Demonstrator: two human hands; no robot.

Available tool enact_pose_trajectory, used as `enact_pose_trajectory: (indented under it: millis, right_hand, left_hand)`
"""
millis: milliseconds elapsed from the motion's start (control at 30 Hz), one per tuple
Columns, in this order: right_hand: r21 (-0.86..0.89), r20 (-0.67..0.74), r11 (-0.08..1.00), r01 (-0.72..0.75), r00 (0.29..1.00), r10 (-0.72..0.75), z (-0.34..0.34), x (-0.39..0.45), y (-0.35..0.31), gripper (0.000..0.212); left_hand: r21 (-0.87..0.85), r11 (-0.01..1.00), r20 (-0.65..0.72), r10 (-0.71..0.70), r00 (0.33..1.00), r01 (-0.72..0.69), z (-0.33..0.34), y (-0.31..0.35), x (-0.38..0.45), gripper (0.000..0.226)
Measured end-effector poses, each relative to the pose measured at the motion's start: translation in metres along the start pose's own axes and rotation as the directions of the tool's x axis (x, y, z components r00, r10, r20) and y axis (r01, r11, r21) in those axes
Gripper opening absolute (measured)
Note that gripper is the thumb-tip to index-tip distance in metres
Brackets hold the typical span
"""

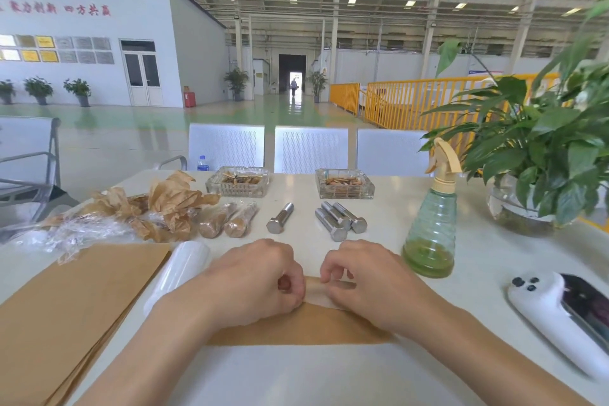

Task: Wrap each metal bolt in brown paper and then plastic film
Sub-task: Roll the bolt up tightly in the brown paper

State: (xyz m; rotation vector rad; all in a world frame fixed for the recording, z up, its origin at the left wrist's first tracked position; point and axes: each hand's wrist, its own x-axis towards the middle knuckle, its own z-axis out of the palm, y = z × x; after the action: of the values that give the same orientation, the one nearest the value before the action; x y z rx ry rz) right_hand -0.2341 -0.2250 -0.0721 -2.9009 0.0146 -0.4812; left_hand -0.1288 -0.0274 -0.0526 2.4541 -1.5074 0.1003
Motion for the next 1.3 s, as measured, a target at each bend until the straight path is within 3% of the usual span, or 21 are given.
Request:
enact_pose_trajectory:
  millis: [200,467,700,933,1033,1200,1300]
  right_hand:
    - [-0.019,-0.003,0.997,0.076,0.997,-0.076,0.005,-0.004,-0.001,0.02]
    - [-0.007,-0.037,0.997,0.082,0.996,-0.082,0.009,-0.006,0.001,0.021]
    - [0.008,-0.09,0.996,0.087,0.992,-0.086,0.015,-0.011,0.004,0.018]
    - [0.016,-0.113,0.994,0.105,0.988,-0.102,0.016,-0.013,0.005,0.018]
    - [0.017,-0.117,0.994,0.11,0.987,-0.107,0.018,-0.012,0.006,0.019]
    - [0.022,-0.114,0.992,0.121,0.987,-0.117,0.017,-0.012,0.006,0.019]
    - [0.024,-0.116,0.992,0.123,0.986,-0.12,0.016,-0.013,0.006,0.019]
  left_hand:
    - [0.216,0.97,-0.012,0.12,0.993,-0.114,0.001,0.007,-0.004,0.022]
    - [0.225,0.974,0.002,-0.01,1.0,0.009,-0.022,-0.014,-0.013,0.015]
    - [0.413,0.903,-0.08,0.167,0.983,-0.12,-0.011,-0.009,-0.023,0.016]
    - [0.305,0.947,0.002,0.107,0.994,-0.102,-0.007,-0.009,-0.024,0.019]
    - [0.271,0.947,-0.002,0.178,0.984,-0.171,-0.008,0.001,-0.024,0.02]
    - [0.236,0.932,0.118,0.254,0.96,-0.275,-0.004,0.018,-0.015,0.042]
    - [0.257,0.918,0.123,0.277,0.953,-0.301,-0.004,0.025,-0.01,0.033]
